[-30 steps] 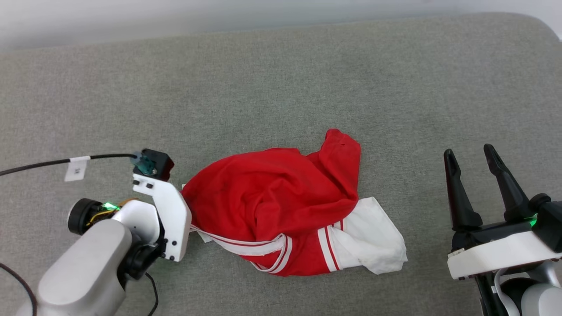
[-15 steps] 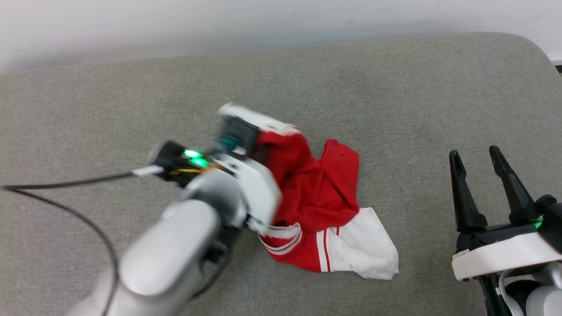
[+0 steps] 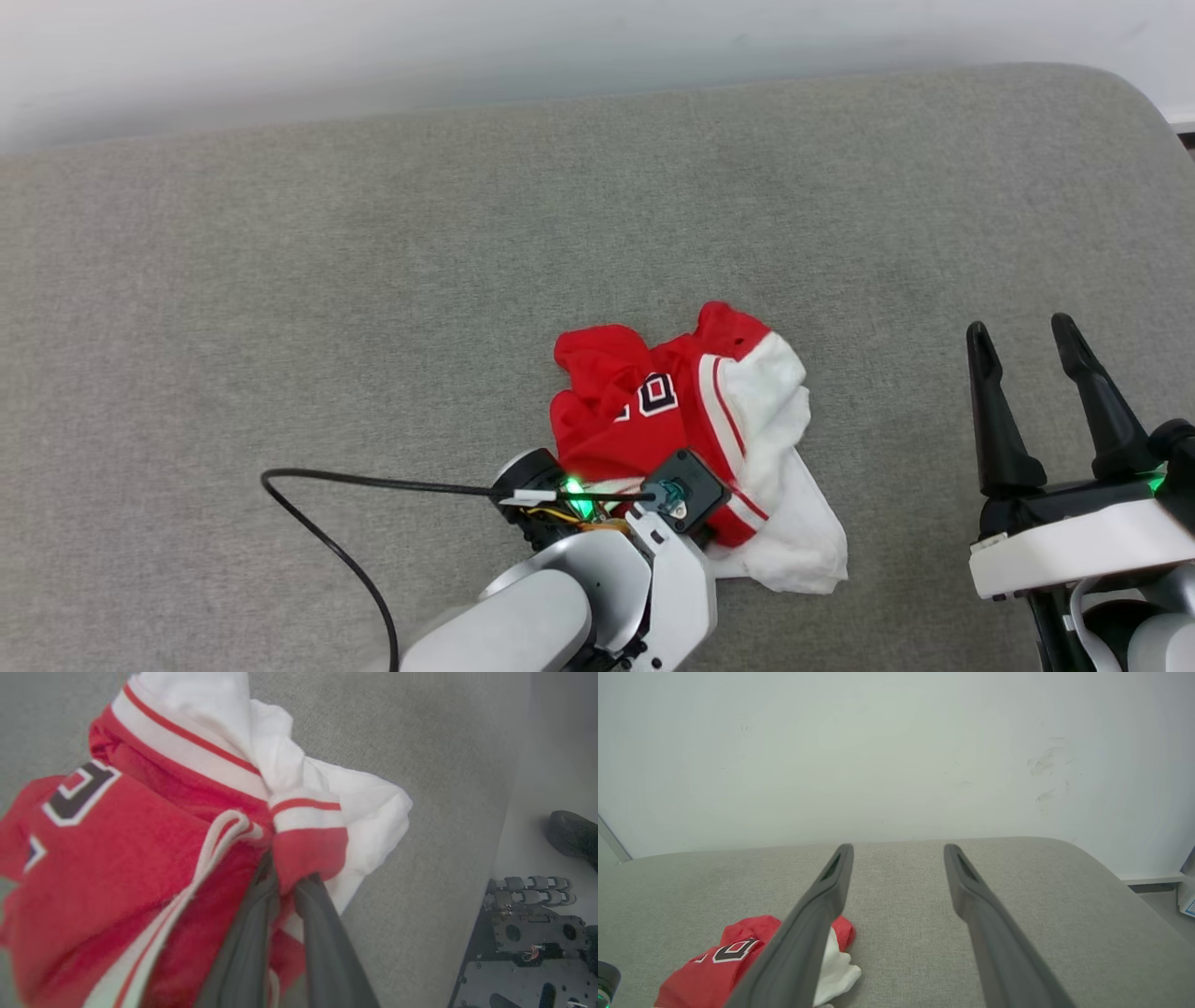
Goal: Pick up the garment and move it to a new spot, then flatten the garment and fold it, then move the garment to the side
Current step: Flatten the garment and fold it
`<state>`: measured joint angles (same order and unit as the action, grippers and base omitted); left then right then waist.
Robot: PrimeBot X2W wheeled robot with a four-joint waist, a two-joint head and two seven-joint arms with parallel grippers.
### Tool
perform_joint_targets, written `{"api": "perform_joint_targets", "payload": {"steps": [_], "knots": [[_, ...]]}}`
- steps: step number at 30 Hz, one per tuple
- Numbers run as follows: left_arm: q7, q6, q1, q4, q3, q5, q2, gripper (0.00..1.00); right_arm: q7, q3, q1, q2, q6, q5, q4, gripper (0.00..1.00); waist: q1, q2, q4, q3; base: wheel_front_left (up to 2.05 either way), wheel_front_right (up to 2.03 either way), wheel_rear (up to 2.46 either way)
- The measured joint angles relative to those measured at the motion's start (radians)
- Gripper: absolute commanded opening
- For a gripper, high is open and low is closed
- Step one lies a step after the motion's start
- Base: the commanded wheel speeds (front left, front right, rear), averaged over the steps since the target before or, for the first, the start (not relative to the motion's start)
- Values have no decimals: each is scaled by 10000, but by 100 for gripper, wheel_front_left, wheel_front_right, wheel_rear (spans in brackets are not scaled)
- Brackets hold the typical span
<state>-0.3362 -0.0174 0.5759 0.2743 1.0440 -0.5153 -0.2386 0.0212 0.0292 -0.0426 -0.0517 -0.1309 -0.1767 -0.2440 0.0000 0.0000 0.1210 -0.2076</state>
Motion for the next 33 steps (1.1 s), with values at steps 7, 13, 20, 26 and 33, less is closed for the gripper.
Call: {"api": "perform_joint_targets", "payload": {"steps": [7, 13, 20, 26, 33], "knots": [[1384, -437, -114, -727, -408, 236, -65, 100, 56, 61, 82, 0, 0, 17, -17, 100, 0, 0, -245, 242, 0, 0, 0], [2380, -1053, -628, -1668, -953, 182, -257, 100, 142, 27, 230, 0, 0, 21, -15, 100, 0, 0, -396, 534, 0, 0, 0], [3988, -2431, -1453, -2355, -2606, -215, -627, 100, 236, 115, 415, 0, 0, 44, -67, 100, -1, 0, -490, 818, 0, 0, 0], [5613, -3540, -2681, -2380, -4824, -857, -1505, 100, 466, 268, 690, 2, 0, 128, 23, 100, -1, 0, -691, 1148, 0, 0, 0], [5841, -3891, -3714, -2523, -5672, -940, -2259, 100, 671, 497, 888, 2, 0, 196, 222, 100, -1, 0, -806, 1308, 0, 0, 0]]}}
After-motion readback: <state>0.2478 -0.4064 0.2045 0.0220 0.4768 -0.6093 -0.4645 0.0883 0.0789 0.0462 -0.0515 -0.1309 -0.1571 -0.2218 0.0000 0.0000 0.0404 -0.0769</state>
